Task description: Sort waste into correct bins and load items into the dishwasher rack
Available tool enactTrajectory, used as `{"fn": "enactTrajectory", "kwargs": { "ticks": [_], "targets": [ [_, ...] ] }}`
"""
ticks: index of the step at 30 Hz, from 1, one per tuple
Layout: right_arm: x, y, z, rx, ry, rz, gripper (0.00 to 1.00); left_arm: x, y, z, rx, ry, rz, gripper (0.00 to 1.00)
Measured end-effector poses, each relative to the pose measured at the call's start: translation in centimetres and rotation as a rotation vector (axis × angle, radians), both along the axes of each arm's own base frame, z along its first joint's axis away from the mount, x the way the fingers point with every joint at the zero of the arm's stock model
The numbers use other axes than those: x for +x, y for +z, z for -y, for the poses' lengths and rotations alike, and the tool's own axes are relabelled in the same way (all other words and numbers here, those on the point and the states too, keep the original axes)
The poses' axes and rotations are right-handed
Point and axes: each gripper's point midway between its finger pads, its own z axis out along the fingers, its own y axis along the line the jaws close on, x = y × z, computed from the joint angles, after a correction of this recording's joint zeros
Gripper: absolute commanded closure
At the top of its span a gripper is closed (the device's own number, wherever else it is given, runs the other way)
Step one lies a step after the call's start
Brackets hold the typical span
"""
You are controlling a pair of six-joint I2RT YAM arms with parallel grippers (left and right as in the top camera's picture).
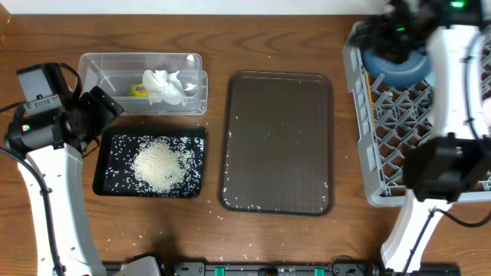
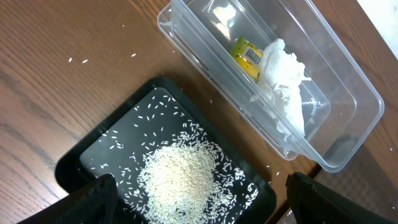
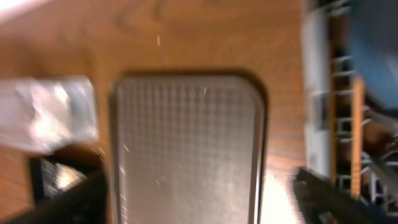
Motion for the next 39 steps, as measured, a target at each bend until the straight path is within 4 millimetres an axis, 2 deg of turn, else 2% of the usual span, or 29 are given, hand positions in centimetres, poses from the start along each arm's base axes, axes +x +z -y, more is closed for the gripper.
{"fn": "enactTrajectory", "kwargs": {
  "ticks": [8, 11, 13, 15, 18, 24, 27, 29, 32, 35, 39],
  "targets": [
    [-3.6, -1.7, -7.3, -0.21, 0.165, -0.064, 0.01, 0.0, 0.0, 0.0, 0.0, 0.001, 0.0, 0.11],
    [-4.7, -2.0, -9.3, -0.254, 0.213, -0.068, 0.01, 0.0, 0.0, 0.0, 0.0, 0.0, 0.0, 0.11],
    [-5.4, -2.1, -9.8, -0.296, 0.231, -0.078, 0.01, 0.0, 0.0, 0.0, 0.0, 0.0, 0.0, 0.11],
    [-6.4, -2.2, -9.7, -0.361, 0.245, -0.096, 0.01, 0.0, 0.0, 0.0, 0.0, 0.0, 0.0, 0.11],
    [-8.0, -1.1, -9.0, -0.478, 0.248, -0.095, 0.01, 0.0, 0.0, 0.0, 0.0, 0.001, 0.0, 0.11],
    [-12.2, 4.3, -6.2, -0.628, 0.231, -0.049, 0.01, 0.0, 0.0, 0.0, 0.0, 0.0, 0.0, 0.11],
    [-13.3, 7.0, -5.1, -0.645, 0.201, 0.019, 0.01, 0.0, 0.0, 0.0, 0.0, 0.0, 0.0, 0.1],
    [-14.2, 8.0, -4.2, -0.66, 0.188, 0.038, 0.01, 0.0, 0.0, 0.0, 0.0, 0.0, 0.0, 0.11],
    [-16.2, 7.8, -3.0, -0.682, 0.184, 0.014, 0.01, 0.0, 0.0, 0.0, 0.0, 0.0, 0.0, 0.11],
    [-18.5, 6.3, -1.9, -0.699, 0.177, -0.033, 0.01, 0.0, 0.0, 0.0, 0.0, 0.0, 0.0, 0.11],
    [-18.9, 4.0, -1.8, -0.655, 0.115, 0.025, 0.01, 0.0, 0.0, 0.0, 0.0, 0.0, 0.0, 0.1]
  ]
}}
